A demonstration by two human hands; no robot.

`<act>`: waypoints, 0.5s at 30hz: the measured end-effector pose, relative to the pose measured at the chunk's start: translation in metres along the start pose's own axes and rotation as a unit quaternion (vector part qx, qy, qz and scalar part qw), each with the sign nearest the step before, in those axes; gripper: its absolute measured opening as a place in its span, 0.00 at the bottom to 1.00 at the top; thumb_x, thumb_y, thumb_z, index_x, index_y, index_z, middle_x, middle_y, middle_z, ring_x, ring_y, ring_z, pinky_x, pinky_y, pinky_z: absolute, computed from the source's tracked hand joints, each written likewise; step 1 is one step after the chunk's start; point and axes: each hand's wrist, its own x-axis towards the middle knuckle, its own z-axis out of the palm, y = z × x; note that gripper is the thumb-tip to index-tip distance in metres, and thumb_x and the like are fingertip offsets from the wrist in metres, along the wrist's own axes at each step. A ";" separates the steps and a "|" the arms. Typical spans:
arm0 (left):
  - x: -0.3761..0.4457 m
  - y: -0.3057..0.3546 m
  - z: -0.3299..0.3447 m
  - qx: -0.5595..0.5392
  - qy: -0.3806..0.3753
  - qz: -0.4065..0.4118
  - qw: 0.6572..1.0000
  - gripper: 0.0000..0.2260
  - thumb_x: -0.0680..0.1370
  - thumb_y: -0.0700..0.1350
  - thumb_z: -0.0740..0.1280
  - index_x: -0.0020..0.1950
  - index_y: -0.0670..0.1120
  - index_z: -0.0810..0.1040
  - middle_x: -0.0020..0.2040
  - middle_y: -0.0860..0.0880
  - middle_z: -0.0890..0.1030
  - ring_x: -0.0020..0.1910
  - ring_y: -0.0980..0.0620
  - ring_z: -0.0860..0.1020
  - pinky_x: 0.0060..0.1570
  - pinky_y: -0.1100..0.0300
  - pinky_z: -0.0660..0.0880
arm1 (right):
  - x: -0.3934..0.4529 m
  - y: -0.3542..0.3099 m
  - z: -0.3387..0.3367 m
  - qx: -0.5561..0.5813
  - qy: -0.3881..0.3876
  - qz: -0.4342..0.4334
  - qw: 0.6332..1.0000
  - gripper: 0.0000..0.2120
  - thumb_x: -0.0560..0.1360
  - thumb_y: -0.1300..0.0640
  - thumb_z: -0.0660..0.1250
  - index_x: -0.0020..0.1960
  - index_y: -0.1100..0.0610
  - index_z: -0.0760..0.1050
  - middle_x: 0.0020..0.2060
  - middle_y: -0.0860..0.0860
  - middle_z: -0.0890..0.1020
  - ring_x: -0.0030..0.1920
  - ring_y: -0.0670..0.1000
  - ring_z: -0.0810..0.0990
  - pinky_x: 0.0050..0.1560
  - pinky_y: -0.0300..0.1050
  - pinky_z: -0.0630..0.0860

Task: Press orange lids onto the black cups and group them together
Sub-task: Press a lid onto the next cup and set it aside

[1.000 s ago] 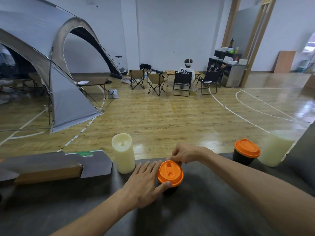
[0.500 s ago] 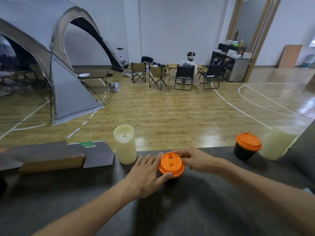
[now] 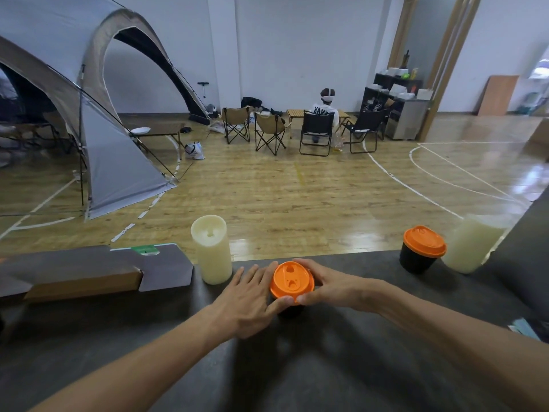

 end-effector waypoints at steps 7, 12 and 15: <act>0.012 -0.003 0.017 -0.165 0.053 -0.018 0.985 0.45 0.72 0.76 0.56 0.82 0.55 0.47 0.81 0.52 0.58 0.79 0.50 0.57 0.77 0.44 0.55 | -0.016 -0.004 0.000 -0.176 0.102 -0.020 0.979 0.42 0.73 0.41 0.73 0.80 0.48 0.55 0.78 0.47 0.63 0.77 0.49 0.61 0.72 0.42 0.57; 0.010 0.030 0.033 -0.418 0.142 -0.073 0.894 0.45 0.67 0.65 0.65 0.80 0.53 0.55 0.74 0.54 0.64 0.74 0.55 0.62 0.76 0.50 0.59 | -0.016 0.005 0.006 -0.208 0.118 -0.041 0.970 0.42 0.75 0.39 0.69 0.81 0.49 0.53 0.79 0.47 0.60 0.78 0.48 0.58 0.77 0.48 0.55; 0.008 0.033 0.030 -0.461 0.151 -0.070 0.872 0.34 0.71 0.54 0.64 0.77 0.54 0.61 0.72 0.54 0.68 0.72 0.56 0.66 0.74 0.57 0.62 | -0.013 0.007 0.003 -0.227 0.111 -0.032 0.967 0.43 0.75 0.36 0.68 0.81 0.49 0.52 0.80 0.47 0.58 0.79 0.48 0.55 0.78 0.51 0.54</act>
